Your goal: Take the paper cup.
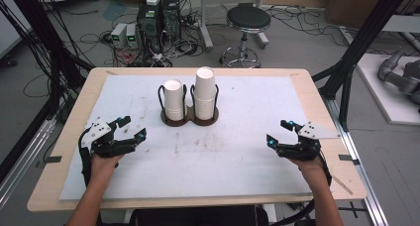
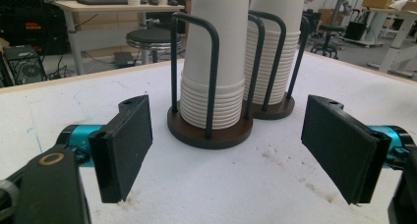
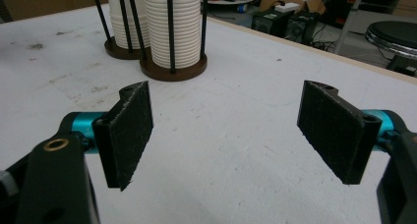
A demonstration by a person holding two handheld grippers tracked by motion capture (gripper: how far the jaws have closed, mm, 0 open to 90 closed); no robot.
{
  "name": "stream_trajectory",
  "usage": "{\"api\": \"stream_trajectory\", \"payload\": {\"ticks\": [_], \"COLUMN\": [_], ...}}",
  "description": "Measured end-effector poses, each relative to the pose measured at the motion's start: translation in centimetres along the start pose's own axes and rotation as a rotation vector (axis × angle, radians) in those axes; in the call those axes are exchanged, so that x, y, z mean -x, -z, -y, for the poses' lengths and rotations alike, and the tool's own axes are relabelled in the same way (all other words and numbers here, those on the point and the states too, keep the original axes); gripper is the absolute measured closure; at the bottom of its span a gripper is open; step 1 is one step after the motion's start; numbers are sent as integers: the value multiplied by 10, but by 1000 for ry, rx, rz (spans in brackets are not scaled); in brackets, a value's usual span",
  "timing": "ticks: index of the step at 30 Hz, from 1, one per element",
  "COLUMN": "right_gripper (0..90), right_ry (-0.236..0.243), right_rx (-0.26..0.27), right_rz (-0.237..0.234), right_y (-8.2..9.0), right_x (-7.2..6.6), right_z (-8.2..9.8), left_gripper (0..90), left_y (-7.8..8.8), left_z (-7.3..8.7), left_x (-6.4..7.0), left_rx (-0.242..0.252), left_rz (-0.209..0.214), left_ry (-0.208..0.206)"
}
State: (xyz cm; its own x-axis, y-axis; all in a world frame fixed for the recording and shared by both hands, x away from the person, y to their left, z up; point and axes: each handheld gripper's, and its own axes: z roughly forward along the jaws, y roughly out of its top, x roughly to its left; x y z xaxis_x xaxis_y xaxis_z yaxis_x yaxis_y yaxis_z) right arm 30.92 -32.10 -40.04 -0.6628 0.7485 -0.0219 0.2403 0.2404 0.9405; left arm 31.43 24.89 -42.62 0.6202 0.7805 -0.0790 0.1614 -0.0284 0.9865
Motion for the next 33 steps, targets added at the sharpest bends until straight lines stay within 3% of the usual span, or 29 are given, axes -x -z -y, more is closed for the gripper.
{"api": "stream_trajectory", "payload": {"ticks": [11, 24, 28, 33], "right_gripper": [218, 218, 200, 242], "right_ry": [-25, -26, 14, 35], "right_rx": [22, 31, 56, 78], "right_rz": [-11, -27, -89, -116], "right_y": [-2, -12, -22, -39], "right_x": [0, -13, -28, -39], "right_z": [-2, -10, -27, -38], "left_gripper": [195, 195, 195, 195], "left_y": [-1, -2, -2, -2], "left_z": [2, 1, 1, 1], "left_x": [-1, 1, 1, -1], "left_rx": [-2, -12, -15, -15], "left_rz": [-8, 13, 8, 5], "left_ry": [4, -13, -11, -5]}}
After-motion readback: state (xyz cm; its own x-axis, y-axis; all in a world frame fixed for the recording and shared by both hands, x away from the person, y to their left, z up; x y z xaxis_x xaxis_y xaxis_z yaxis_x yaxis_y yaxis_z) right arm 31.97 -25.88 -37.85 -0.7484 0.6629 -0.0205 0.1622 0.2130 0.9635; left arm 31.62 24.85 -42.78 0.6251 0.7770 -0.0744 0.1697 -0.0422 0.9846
